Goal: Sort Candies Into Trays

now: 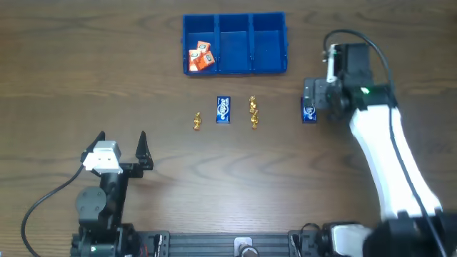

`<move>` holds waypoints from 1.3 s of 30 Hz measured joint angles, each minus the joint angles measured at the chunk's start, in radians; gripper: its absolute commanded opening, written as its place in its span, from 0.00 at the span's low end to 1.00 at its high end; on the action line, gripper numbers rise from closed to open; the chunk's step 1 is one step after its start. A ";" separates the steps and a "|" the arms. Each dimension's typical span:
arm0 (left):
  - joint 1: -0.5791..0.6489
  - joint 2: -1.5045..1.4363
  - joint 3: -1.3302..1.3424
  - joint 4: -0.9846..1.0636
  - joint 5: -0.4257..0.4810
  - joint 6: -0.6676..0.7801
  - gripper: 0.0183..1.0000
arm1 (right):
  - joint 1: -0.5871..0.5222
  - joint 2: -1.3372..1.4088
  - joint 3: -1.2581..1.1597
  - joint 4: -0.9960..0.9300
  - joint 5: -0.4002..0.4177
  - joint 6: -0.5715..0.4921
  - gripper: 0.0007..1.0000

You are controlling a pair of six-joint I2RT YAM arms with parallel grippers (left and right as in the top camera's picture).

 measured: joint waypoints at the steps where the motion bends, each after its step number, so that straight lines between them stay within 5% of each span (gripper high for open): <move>1: 0.000 0.000 0.000 0.000 0.000 0.000 1.00 | 0.001 0.042 0.001 -0.003 -0.012 0.005 1.00; 13: 0.000 0.000 0.000 0.000 0.000 0.000 1.00 | 0.002 0.377 0.001 0.035 -0.156 0.043 1.00; 39: 0.000 0.000 0.000 0.000 0.000 0.000 1.00 | 0.002 0.397 0.001 0.100 -0.111 0.054 1.00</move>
